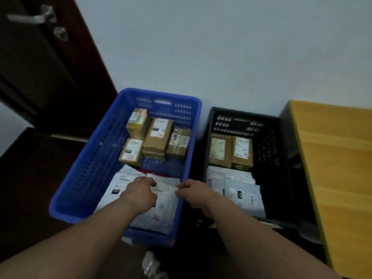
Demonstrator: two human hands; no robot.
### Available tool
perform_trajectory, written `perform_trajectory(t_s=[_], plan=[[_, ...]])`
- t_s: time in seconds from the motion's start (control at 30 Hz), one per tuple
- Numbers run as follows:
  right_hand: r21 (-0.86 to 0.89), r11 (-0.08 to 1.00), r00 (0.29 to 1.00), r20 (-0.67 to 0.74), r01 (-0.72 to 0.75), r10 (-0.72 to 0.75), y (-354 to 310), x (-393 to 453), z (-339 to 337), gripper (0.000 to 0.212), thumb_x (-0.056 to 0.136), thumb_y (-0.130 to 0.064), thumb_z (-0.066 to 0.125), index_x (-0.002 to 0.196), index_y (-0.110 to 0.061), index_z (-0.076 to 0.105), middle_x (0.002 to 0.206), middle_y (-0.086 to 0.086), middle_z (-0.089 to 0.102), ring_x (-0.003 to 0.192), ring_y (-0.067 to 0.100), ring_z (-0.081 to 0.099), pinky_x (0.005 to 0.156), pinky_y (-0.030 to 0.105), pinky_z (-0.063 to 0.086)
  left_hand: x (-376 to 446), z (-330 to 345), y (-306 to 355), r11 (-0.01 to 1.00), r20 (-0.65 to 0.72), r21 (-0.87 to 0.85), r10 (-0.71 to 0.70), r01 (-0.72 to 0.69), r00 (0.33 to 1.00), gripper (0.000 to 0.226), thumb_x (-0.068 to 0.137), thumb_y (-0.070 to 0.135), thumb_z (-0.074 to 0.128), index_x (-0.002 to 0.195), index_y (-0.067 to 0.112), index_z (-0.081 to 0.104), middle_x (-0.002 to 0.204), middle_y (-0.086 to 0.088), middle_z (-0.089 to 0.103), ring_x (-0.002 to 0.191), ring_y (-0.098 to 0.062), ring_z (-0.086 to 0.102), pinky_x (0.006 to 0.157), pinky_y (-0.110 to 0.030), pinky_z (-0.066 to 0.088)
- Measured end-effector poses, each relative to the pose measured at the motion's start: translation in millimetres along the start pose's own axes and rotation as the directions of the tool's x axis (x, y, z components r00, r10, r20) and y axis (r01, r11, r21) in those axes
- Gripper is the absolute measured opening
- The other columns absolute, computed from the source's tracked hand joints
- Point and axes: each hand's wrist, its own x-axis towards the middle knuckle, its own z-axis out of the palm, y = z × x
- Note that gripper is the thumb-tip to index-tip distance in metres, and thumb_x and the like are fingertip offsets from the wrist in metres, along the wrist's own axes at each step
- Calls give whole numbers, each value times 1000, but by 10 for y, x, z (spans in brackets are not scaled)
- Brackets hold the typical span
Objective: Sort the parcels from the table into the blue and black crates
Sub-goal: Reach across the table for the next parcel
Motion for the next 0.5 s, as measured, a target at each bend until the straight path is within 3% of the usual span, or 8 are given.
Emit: perform_trajectory(t_s=[0.13,0.2,0.4,0.5], plan=[[65,998,996,-83,-6,12,510,-721,-702,31,94,-35,60,121,-21,61,102,-7,58,91,12,56,80,30,48,-381,84,918,992,-32,23,123,-122,992,45,91,30,60,135,24,51,142,-5,39,122,-23,49,92,-33,50],[93,995,992,-121,-28,40,703,-1037,-1030,19,93,-36,60,108,-25,63,94,-10,54,88,11,53,75,29,46,-497,107,1304,982,-28,62,180,-178,983,44,91,31,62,133,23,53,141,-6,42,122,-24,49,96,-33,48],[219,976,911,-405,21,71,1358,-2001,-2017,38,94,-39,60,126,-20,58,114,-1,54,97,17,51,80,32,45,-842,222,2776,905,-41,144,409,-399,912,45,89,35,59,132,21,54,139,-3,46,121,-21,50,98,-31,45],[269,962,886,-455,41,90,1659,-2324,-2348,37,98,-34,56,130,-15,55,125,4,52,100,21,50,76,35,39,-881,339,3421,851,-17,181,505,-494,863,47,91,36,59,134,20,52,139,-3,48,124,-20,48,98,-29,41]])
